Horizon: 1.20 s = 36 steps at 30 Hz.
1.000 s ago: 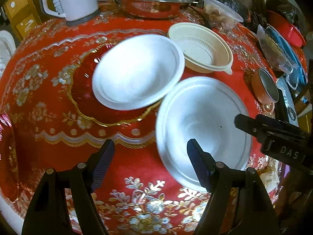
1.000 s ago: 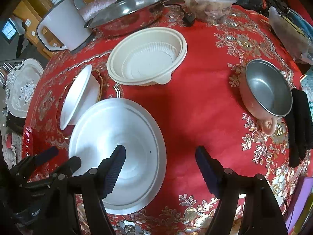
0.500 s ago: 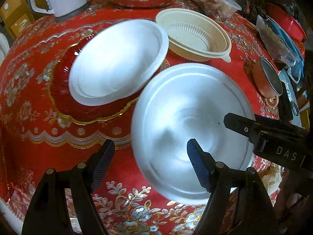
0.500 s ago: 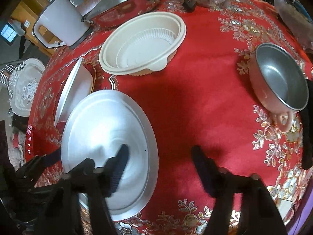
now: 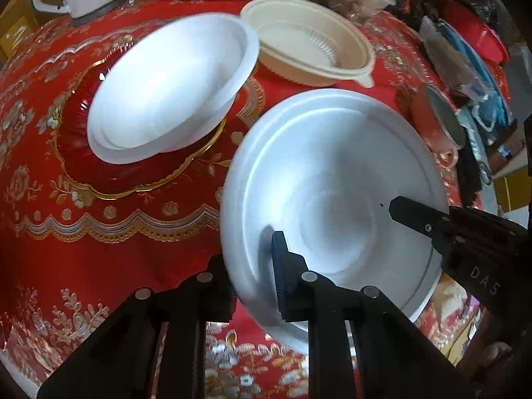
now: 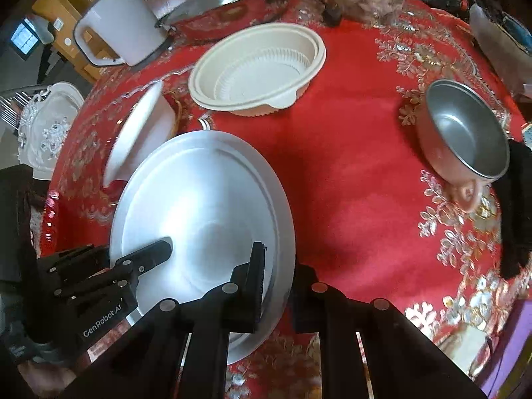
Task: Organize plates and bowls
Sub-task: 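Carry the white plate over the red glass bowl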
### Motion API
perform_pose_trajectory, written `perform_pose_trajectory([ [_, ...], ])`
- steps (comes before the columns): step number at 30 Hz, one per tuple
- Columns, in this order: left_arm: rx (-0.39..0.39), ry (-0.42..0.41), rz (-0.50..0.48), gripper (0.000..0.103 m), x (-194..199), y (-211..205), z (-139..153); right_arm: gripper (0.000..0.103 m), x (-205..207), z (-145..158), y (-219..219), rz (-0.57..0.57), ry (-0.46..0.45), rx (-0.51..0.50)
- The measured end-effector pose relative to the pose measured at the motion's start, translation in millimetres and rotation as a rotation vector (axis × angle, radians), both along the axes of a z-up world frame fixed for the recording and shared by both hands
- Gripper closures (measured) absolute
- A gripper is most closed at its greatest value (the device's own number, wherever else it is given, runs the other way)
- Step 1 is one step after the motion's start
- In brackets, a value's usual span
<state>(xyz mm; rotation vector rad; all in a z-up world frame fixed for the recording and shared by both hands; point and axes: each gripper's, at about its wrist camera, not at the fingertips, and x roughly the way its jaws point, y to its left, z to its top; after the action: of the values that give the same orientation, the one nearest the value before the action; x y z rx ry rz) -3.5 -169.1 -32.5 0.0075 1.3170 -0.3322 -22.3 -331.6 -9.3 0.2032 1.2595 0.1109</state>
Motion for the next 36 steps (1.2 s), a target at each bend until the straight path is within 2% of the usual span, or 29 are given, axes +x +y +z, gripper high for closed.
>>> perform_pose_trajectory([
  [6, -0.022, -0.027, 0.016, 0.087, -8, 22, 28, 0.089, -8, 32, 22, 0.059, -0.046, -0.009],
  [12, -0.006, -0.048, 0.088, 0.087, -4, 58, 40, 0.088, -1, 43, 64, 0.140, -0.061, 0.000],
  [26, 0.027, -0.083, 0.319, 0.087, -17, 188, 49, 0.086, 17, 45, 204, 0.374, -0.083, 0.017],
  [36, 0.064, -0.096, 0.456, 0.086, -26, 272, 45, 0.085, 23, 35, 290, 0.488, -0.077, 0.041],
])
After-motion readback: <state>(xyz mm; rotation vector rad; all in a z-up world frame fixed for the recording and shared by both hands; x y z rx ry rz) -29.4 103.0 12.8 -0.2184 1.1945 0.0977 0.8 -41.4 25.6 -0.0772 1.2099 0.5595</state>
